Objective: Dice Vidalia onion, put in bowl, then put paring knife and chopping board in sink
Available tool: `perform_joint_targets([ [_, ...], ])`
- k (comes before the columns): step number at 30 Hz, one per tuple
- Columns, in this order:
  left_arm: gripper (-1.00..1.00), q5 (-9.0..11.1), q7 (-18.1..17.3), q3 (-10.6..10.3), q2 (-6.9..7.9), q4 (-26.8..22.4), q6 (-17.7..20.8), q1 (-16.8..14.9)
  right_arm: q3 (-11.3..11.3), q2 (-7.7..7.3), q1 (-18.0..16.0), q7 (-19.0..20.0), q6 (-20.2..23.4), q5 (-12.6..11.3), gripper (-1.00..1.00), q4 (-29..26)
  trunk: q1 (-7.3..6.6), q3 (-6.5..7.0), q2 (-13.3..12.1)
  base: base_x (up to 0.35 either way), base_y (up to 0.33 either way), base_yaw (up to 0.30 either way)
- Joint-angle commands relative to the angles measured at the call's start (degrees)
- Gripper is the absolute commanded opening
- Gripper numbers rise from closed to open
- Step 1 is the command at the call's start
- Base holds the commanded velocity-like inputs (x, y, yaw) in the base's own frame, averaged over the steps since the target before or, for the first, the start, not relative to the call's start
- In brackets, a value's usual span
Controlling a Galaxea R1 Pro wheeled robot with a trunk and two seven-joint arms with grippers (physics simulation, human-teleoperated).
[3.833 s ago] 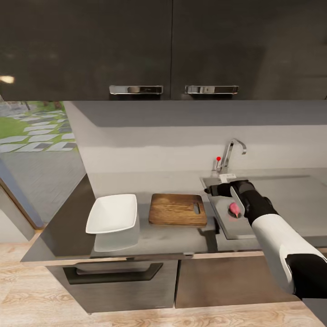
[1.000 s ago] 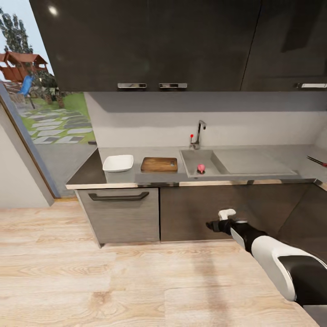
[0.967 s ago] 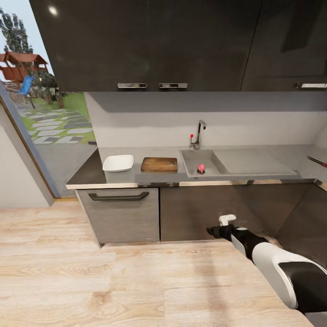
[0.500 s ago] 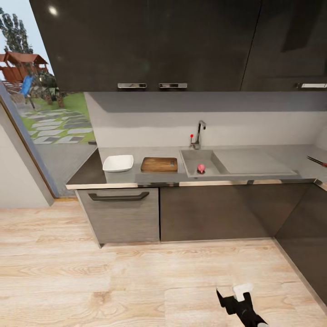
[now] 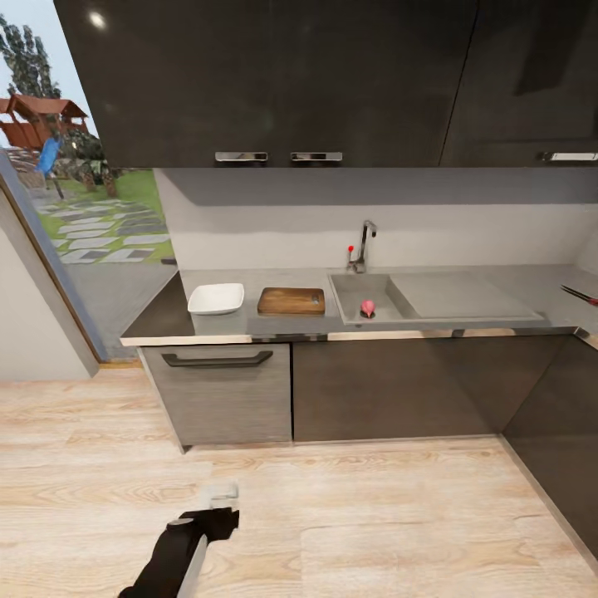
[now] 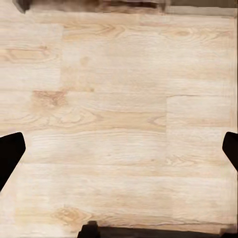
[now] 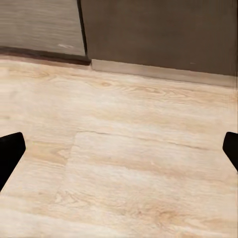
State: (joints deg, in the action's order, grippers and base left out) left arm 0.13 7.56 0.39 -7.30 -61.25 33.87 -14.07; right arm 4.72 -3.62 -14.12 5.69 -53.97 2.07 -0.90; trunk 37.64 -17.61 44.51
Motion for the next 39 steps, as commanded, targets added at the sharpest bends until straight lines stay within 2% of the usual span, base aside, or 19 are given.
perform_joint_targets([
  [1,1.0,-0.05,0.21,0.05,-0.05,1.7,0.51,-1.11,0.35,0.23,0.22,-0.62,-0.84,-0.33,1.0,-0.02,0.01,-0.09,0.06,0.0,0.0,0.0],
  [3,1.0,-0.05,0.24,-0.05,-0.07,4.5,-0.35,-2.25,0.26,0.58,0.44,-2.35,-1.4,-0.42,1.0,-0.16,0.01,-0.09,0.06,0.0,0.0,0.0],
  [5,1.0,-0.08,0.21,-0.89,-0.06,7.76,-4.24,-2.82,0.15,0.83,0.56,-5.06,-1.62,-0.48,1.0,-0.29,0.01,-0.09,0.06,0.0,0.0,0.0],
  [6,1.0,-0.13,0.2,-2.18,0.06,10.4,-8.9,-3.04,0.11,0.95,0.6,-7.22,-1.72,-0.46,1.0,-0.35,0.01,-0.09,0.06,0.0,0.0,0.0],
  [7,1.0,-0.15,0.19,-3.0,0.15,11.87,-11.74,-3.12,0.09,0.99,0.61,-8.34,-1.79,-0.45,1.0,-0.38,0.01,-0.09,0.06,0.0,0.0,0.0],
  [8,1.0,-0.2,0.19,-4.6,0.48,14.88,-17.77,-3.23,0.07,1.03,0.64,-10.42,-1.91,-0.4,1.0,-0.46,0.01,-0.09,0.06,0.0,0.0,0.0],
  [10,1.0,-0.24,0.18,-5.81,1.02,17.81,-23.31,-3.3,0.06,1.0,0.67,-12.14,-1.94,-0.37,1.0,-0.59,0.01,-0.09,0.06,0.0,0.0,0.0],
  [11,1.0,-0.26,0.18,-6.61,1.53,20.2,-27.47,-3.36,0.05,0.96,0.7,-13.41,-1.92,-0.35,1.0,-1.05,0.01,-0.09,0.06,0.0,0.0,0.0],
  [14,1.0,-0.32,0.18,-7.58,2.08,23.02,-32.22,-3.43,0.04,0.88,0.74,-14.79,-1.85,-0.27,1.0,-2.78,0.01,-0.09,0.06,0.0,0.0,0.0],
  [18,1.0,-0.28,0.16,-8.67,2.36,24.19,-35.2,-3.5,0.02,0.69,0.76,-15.62,-1.77,-0.36,1.0,-4.85,0.01,-0.09,0.06,0.0,0.0,0.0],
  [32,1.0,-0.09,0.32,-9.11,1.5,26.02,-35.88,-3.51,-0.07,0.72,0.76,-15.87,-1.84,-0.47,1.0,-5.12,0.01,-0.09,0.06,0.0,-0.001,0.0],
  [39,1.0,-0.03,0.41,-9.02,1.41,25.86,-35.89,-3.51,0.03,1.05,0.76,-15.89,-1.86,-0.49,1.0,-5.08,0.01,-0.09,0.06,0.0,-0.248,0.0],
])
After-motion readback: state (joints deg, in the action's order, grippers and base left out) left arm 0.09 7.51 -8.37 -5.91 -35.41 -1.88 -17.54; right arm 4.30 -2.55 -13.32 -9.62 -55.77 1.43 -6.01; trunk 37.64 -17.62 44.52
